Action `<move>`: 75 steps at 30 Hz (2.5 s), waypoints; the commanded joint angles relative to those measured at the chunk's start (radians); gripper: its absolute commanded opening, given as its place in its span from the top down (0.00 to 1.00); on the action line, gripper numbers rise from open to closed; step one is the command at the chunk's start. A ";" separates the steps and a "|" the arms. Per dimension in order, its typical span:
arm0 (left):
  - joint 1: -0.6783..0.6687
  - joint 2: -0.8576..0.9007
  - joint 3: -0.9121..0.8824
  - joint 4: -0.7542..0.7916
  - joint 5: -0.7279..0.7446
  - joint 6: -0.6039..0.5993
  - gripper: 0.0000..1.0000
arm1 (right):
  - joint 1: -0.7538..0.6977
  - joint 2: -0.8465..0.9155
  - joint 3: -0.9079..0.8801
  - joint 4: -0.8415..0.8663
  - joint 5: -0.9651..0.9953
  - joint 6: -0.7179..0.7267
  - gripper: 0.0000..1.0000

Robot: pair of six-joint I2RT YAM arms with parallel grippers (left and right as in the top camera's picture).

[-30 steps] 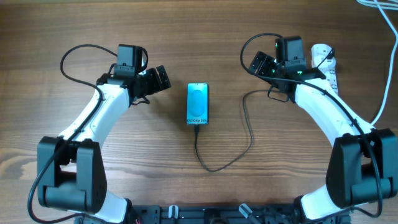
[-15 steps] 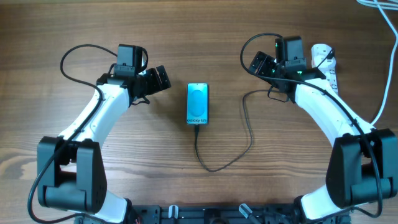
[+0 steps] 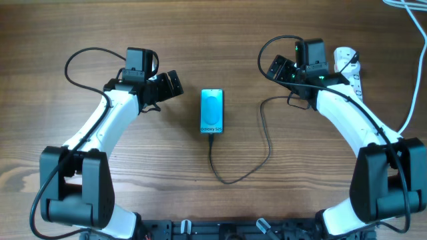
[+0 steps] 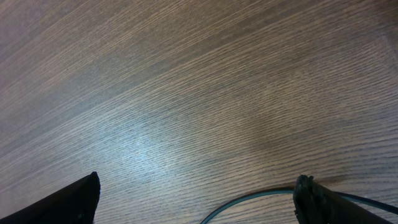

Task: Plug charger to phone and switch on socket
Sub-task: 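Raise the left gripper away from the phone and hold still, then move the right gripper over the white power strip switches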

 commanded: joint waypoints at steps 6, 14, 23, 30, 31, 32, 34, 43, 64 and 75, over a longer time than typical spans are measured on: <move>0.002 -0.007 0.003 0.000 -0.014 0.005 0.00 | 0.000 -0.002 0.003 0.003 0.017 0.003 0.00; 0.002 -0.007 0.003 0.000 -0.014 0.005 0.00 | 0.000 -0.002 0.003 0.003 0.017 0.003 0.00; 0.002 -0.007 0.003 0.000 -0.014 0.005 0.00 | -0.003 -0.037 0.051 -0.091 -0.386 -0.061 0.00; 0.002 -0.007 0.003 0.000 -0.014 0.005 0.00 | -0.027 -0.217 0.266 -0.377 0.006 -0.111 0.00; 0.002 -0.007 0.003 0.000 -0.014 0.005 0.00 | -0.038 -0.221 0.266 -0.385 0.108 -0.104 0.00; 0.002 -0.007 0.003 0.000 -0.014 0.005 0.00 | -0.048 -0.220 0.266 -0.394 0.169 -0.095 0.00; 0.002 -0.007 0.003 0.000 -0.014 0.005 0.00 | -0.096 -0.220 0.266 -0.393 0.304 0.011 0.00; 0.002 -0.007 0.003 0.000 -0.014 0.005 0.00 | -0.435 -0.209 0.244 -0.409 0.316 0.135 0.00; 0.002 -0.007 0.003 0.000 -0.013 0.005 0.00 | -0.606 0.204 0.239 -0.410 0.247 0.183 0.00; 0.002 -0.007 0.003 0.000 -0.014 0.005 0.00 | -0.605 0.234 0.205 -0.253 0.034 -0.109 0.00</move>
